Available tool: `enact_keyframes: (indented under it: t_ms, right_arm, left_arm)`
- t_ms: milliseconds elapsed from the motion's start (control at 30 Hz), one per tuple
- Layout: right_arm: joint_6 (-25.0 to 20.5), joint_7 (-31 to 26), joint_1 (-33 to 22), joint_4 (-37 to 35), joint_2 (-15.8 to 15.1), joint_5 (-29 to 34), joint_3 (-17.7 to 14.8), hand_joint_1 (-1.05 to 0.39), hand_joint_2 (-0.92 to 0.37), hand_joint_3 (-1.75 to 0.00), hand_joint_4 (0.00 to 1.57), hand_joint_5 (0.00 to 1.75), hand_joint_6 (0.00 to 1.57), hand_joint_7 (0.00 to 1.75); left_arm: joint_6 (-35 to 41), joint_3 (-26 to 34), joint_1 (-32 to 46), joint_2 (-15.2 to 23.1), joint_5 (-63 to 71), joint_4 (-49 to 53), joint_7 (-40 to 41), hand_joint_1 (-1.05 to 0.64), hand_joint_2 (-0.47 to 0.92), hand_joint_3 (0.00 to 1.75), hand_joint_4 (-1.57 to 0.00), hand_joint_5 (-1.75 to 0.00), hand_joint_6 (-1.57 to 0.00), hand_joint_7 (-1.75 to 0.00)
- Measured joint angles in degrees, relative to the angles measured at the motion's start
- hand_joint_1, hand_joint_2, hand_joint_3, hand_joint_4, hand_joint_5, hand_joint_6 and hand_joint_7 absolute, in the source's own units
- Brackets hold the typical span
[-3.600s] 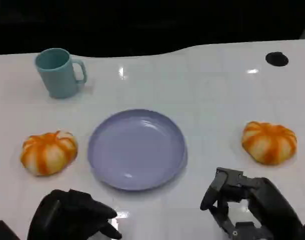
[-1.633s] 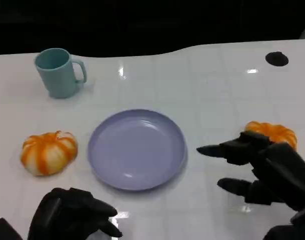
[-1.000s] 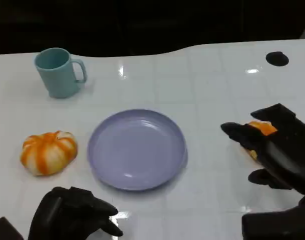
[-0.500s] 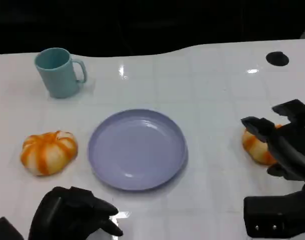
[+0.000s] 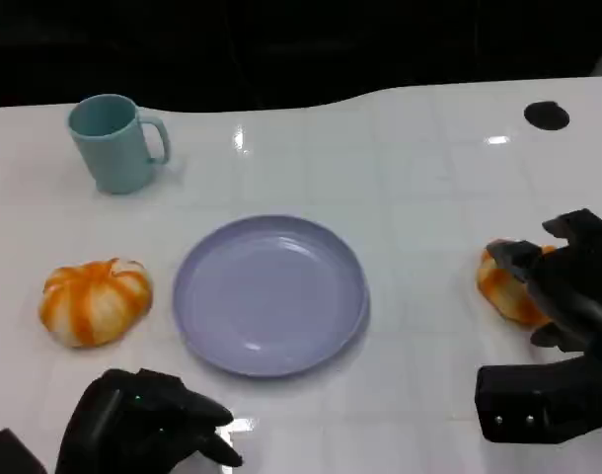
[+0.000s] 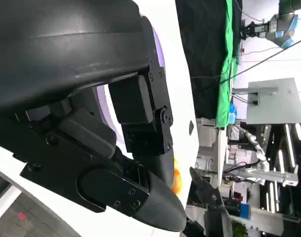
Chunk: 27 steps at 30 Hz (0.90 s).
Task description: Grasp the bread from the table and place it into the plate.
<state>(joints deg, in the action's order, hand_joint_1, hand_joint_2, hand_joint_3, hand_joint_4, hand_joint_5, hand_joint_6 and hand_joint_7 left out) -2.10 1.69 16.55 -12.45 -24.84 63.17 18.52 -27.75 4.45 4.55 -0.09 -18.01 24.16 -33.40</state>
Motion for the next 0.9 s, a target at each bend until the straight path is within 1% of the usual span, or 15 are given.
enact_keyframes:
  t_ms: [133, 233, 433, 567, 700, 800, 833, 900]
  right_arm:
    - [0.0, -1.5, 2.6, -5.2, 0.9, -0.5, 2.2, -0.5, -0.81, 0.0, 0.11, 0.34, 0.34, 0.0]
    - [0.0, -3.6, 5.2, -10.5, 2.2, -2.1, 3.2, -0.48, -0.83, 0.0, 0.13, 0.29, 0.32, 0.0]
    - [-0.5, -5.5, 8.4, -18.1, 3.9, -4.9, 4.9, -0.47, -0.85, -0.01, 0.16, 0.23, 0.32, 0.01]
    - [-1.0, -7.5, 10.5, -22.3, 4.5, -6.1, 6.5, -0.48, -0.86, 0.0, 0.22, 0.18, 0.35, 0.01]
    - [-1.0, -10.0, 12.1, -25.7, 4.6, -7.0, 7.3, -0.48, -0.87, -0.01, 0.26, 0.16, 0.36, 0.01]
    - [-1.0, -10.9, 12.7, -27.1, 4.6, -7.9, 7.8, -0.49, -0.88, -0.01, 0.29, 0.14, 0.37, 0.01]
    - [-1.0, -11.1, 12.9, -27.4, 4.6, -8.2, 8.0, -0.49, -0.88, -0.01, 0.31, 0.14, 0.37, 0.01]
    - [-1.0, -11.3, 13.2, -28.0, 4.6, -9.0, 8.4, -0.41, -0.88, 0.0, 0.48, 0.15, 0.47, 0.03]
  left_arm:
    - [0.0, 0.0, 0.1, 0.0, 0.0, 0.0, 0.0, -1.05, 0.81, 0.0, -1.57, -0.34, -1.57, -0.09]
    - [0.1, 0.0, 0.1, 0.0, -0.1, -0.1, 0.0, -1.05, 0.81, 0.0, -1.57, -0.34, -1.57, -0.09]
    - [0.0, 0.0, 0.2, 0.0, 0.0, -0.1, 0.0, -1.05, 0.81, 0.0, -1.57, -0.34, -1.57, -0.09]
    - [0.0, 0.0, 0.2, 0.0, -0.1, -0.2, 0.0, -1.05, 0.81, 0.0, -1.57, -0.34, -1.57, -0.08]
    - [0.1, 0.1, 0.3, 0.0, -0.2, -0.2, 0.0, -1.05, 0.8, 0.0, -1.57, -0.34, -1.57, -0.08]
    - [0.2, 0.1, 0.3, 0.0, -0.3, -0.3, 0.0, -1.05, 0.8, 0.0, -1.57, -0.33, -1.57, -0.08]
    - [0.2, 0.1, 0.3, 0.0, -0.3, -0.3, 0.0, -1.05, 0.8, 0.0, -1.57, -0.33, -1.57, -0.08]
    - [0.2, 0.1, 0.3, 0.0, -0.3, -0.3, 0.0, -1.05, 0.81, 0.0, -1.57, -0.33, -1.57, -0.08]
